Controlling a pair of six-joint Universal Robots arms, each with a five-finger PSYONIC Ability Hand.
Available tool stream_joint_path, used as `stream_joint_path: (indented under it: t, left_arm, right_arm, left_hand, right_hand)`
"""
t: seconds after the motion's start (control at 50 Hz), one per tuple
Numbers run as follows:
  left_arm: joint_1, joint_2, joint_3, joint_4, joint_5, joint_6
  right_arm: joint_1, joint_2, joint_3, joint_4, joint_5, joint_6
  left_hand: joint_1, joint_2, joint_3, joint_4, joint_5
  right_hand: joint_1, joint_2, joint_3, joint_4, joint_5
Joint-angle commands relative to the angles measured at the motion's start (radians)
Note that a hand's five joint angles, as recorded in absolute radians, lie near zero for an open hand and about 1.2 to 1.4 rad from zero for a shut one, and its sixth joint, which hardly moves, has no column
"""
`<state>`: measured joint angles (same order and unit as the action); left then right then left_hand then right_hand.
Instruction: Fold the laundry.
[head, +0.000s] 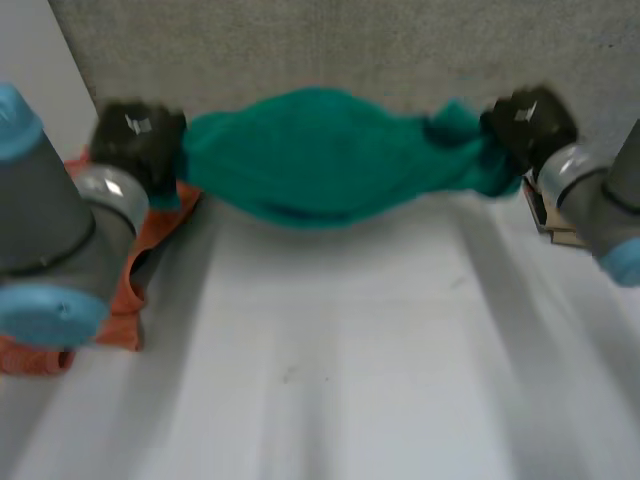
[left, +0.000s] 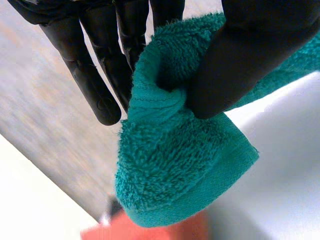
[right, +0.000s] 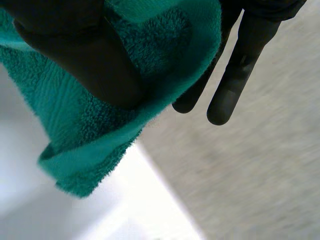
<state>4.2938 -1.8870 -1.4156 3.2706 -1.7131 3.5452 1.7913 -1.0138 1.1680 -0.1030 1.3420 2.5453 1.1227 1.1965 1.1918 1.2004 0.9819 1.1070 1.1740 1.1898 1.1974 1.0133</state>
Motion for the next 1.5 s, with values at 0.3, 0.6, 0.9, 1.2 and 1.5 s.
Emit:
stream_joint_path:
  t: [0.3, 0.6, 0.9, 1.2, 1.5]
  left_arm:
    - [-0.042, -0.014, -0.264, 0.112, -0.011, -0.012]
    - [0.004, 0.014, -0.290, 0.109, -0.002, -0.074]
    - [0.017, 0.015, -0.296, 0.103, -0.002, -0.095]
    - [0.030, 0.247, -0.226, -0.150, 0.042, -0.031]
    - [0.049, 0.227, 0.072, -0.741, 0.087, 0.075]
  right_arm:
    - [-0.032, -0.031, 0.435, -0.173, -0.040, -0.105]
    - [-0.095, -0.189, 0.607, -0.322, -0.247, -0.138]
    - [-0.118, -0.063, 0.588, -0.296, -0.379, -0.349]
    - [-0.207, -0.363, 0.377, 0.110, -0.333, -0.186]
    - [-0.204, -0.415, 0.180, 0.678, -0.095, -0.213]
  left_hand:
    - [0.274, 0.200, 0.204, 0.196, 0.240]
    - [0.274, 0.200, 0.204, 0.196, 0.240]
    - [0.274, 0.200, 0.204, 0.196, 0.240]
    - [0.274, 0.200, 0.204, 0.196, 0.240]
    - [0.274, 0.200, 0.204, 0.196, 0.240]
  right_hand:
    - [-0.454, -0.521, -0.537, -0.545, -0.535]
    - [-0.322, -0.389, -0.405, -0.412, -0.403]
    - [-0.005, -0.072, -0.088, -0.096, -0.086]
    - [0.289, 0.222, 0.207, 0.199, 0.208]
    - [0.289, 0.222, 0.207, 0.199, 0.208]
